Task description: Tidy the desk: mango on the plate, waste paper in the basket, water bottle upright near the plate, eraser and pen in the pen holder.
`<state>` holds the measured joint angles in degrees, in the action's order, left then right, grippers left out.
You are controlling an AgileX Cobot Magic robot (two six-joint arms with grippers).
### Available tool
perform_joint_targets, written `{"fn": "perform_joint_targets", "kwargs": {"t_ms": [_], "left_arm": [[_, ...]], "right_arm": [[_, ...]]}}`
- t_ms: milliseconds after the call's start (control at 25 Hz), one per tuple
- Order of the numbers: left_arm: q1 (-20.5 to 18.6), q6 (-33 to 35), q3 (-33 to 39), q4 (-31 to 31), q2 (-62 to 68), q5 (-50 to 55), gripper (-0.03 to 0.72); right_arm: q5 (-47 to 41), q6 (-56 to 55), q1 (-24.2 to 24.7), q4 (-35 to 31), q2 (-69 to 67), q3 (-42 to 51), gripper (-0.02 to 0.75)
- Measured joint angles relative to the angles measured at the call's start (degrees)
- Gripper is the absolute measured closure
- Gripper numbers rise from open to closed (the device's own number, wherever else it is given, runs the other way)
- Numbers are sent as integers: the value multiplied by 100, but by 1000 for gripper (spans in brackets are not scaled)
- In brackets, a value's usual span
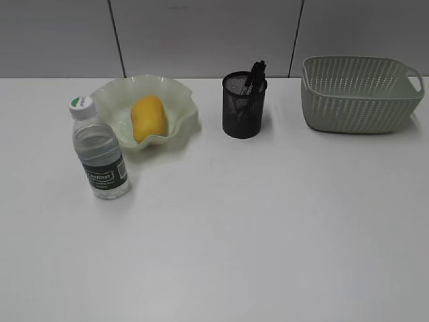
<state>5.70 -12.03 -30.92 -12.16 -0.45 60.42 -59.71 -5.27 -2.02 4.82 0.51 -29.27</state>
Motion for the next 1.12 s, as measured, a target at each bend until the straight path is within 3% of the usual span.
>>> {"fn": "perform_joint_targets", "kwargs": {"t_ms": [320,640,1120], "left_arm": [[-7,97,0,135,0,0,458],[-7,1040,0,982,0,0,458],[-7,1163,0,1161,0,0,458]], "right_arm": [[0,0,0,0,0,0,491],[0,0,0,0,0,0,491],[0,0,0,0,0,0,491]]}}
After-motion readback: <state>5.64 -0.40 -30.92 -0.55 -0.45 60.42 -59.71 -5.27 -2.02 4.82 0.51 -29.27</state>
